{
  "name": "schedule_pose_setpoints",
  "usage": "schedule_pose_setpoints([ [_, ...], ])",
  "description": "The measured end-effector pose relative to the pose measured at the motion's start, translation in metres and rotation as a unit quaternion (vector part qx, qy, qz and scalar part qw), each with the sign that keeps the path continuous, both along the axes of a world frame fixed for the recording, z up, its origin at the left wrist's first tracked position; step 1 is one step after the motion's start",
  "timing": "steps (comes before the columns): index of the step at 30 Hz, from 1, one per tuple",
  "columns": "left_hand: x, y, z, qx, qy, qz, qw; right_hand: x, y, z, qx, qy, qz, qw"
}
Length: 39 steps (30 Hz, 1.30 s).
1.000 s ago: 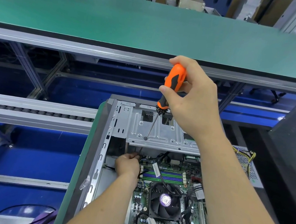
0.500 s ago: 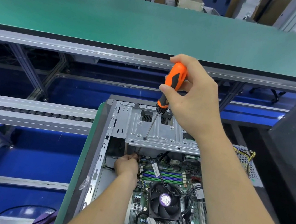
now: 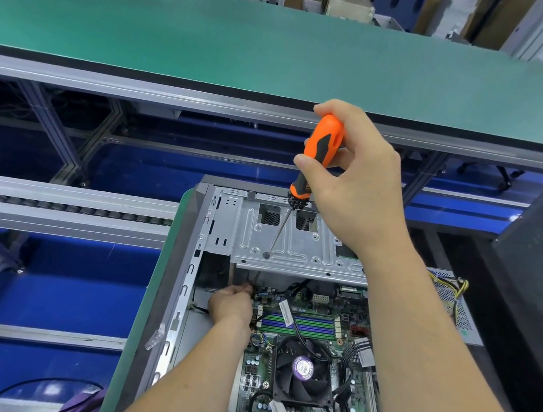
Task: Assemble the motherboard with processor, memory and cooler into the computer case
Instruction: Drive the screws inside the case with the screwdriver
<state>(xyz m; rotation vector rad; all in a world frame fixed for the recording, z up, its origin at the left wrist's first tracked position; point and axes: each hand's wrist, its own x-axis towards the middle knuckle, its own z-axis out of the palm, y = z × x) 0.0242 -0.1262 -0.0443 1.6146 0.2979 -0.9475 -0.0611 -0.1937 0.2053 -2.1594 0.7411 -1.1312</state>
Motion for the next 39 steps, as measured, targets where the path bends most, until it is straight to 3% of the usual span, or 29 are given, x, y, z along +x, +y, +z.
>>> schedule_pose_setpoints([
  [19, -0.0027, 0.0013, -0.0002, 0.024, -0.074, -0.04, 0.996, 0.0004, 0.0001, 0.0003, 0.005, 0.009, 0.005, 1.0],
  [30, -0.0044, 0.0046, 0.0015, 0.061, -0.222, -0.159, 0.96, 0.0044, 0.0007, -0.0002, -0.015, 0.013, 0.003, 1.0],
  [39, -0.0044, 0.004, -0.0005, 0.064, -0.214, -0.142, 0.964, 0.0037, 0.0006, -0.0005, -0.017, 0.01, -0.002, 1.0],
])
